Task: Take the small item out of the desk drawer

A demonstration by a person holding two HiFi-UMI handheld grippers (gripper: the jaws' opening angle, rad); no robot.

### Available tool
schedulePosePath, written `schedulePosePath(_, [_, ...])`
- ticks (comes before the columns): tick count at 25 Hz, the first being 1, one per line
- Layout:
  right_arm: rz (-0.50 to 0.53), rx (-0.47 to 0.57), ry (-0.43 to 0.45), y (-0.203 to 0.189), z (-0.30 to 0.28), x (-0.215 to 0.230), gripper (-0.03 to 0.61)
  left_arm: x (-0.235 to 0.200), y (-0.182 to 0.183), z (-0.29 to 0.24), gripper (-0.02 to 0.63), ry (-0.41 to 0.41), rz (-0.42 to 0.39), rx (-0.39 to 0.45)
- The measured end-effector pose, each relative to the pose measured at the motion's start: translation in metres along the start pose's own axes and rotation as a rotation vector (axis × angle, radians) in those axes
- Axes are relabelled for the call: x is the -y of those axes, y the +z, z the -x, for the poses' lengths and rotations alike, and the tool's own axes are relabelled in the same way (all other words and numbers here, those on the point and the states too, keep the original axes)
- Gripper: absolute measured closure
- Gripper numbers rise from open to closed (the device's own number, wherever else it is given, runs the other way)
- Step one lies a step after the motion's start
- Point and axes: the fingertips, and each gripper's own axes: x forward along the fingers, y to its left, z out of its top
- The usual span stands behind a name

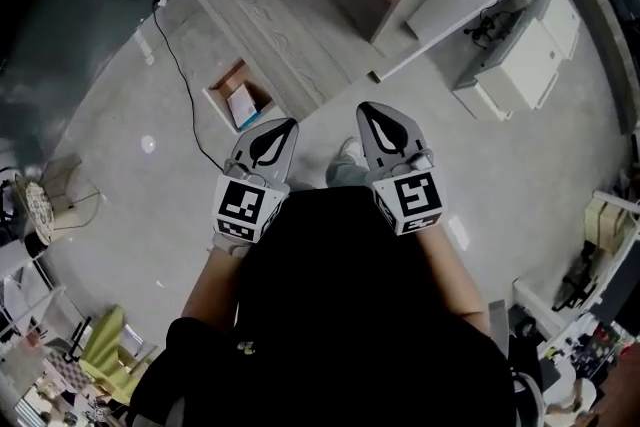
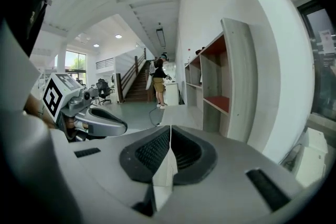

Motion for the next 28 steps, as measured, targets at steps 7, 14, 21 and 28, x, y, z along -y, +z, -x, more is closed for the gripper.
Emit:
schedulePosePath(7, [0.047, -0.02, 0.177, 0.004, -0.034, 0.008, 0.578, -0.02, -0.002, -0.005, 0.603, 0.22, 0.063, -0.004])
schedulePosePath(14, [0.104, -0.067, 0.354, 0.002, -0.069, -0.026, 0.578, -0.052, -0.038, 0.021, 0.603, 0.398, 0.112, -0.07])
schedulePosePath(21, [0.19, -0.157, 0.475, 0.001, -0.115, -0.076, 0.578, -0.105, -0.084, 0.045, 0.601, 0.501, 0.17, -0.141])
schedulePosePath(28, [0.259, -0.217, 0.531, 0.006, -0.172, -0.116, 0.578, -0.157, -0.148, 0.039, 0.601, 0.473, 0.247, -0.211])
